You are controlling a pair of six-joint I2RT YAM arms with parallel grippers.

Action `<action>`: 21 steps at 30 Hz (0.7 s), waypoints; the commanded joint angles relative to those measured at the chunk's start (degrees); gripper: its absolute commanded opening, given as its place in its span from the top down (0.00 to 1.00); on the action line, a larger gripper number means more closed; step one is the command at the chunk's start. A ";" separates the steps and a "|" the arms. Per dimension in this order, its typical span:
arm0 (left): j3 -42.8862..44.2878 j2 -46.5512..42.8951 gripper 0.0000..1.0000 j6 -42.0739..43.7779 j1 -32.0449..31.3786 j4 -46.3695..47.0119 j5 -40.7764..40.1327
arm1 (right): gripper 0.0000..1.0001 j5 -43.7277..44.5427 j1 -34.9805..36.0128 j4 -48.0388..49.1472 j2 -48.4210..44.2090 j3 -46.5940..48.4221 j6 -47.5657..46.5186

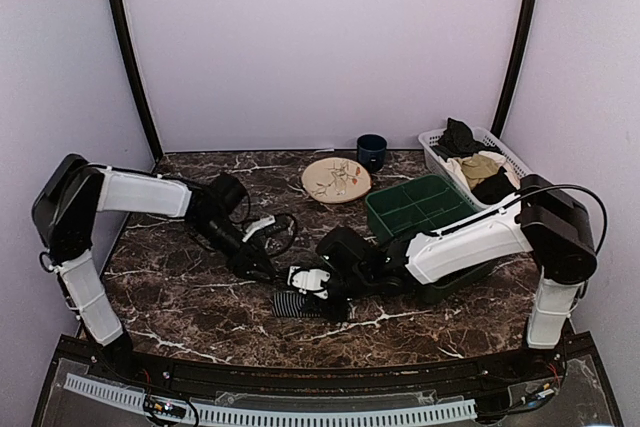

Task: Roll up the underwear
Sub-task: Roll the underwear at the center of the board.

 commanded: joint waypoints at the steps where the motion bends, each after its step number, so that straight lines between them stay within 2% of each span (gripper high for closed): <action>1: -9.61 -16.09 0.46 -3.81 2.04 16.25 -10.90 | 1.00 -13.21 -3.66 -10.88 1.39 -0.50 7.60; 5: -16.50 -26.01 0.45 -5.11 0.81 23.74 -14.13 | 1.00 -20.93 -7.78 -11.42 2.81 1.02 10.66; 9: -19.80 -30.10 0.45 -4.04 -5.97 25.20 -18.67 | 1.00 -26.01 -10.15 -11.63 4.55 2.22 11.17; 15: -25.00 -30.20 0.45 -0.94 -17.35 31.80 -27.05 | 1.00 -30.61 -11.63 -12.40 7.25 3.08 10.34; 21: -24.90 -24.57 0.45 1.18 -21.05 35.14 -29.91 | 1.00 -31.29 -12.10 -12.11 8.17 2.44 9.80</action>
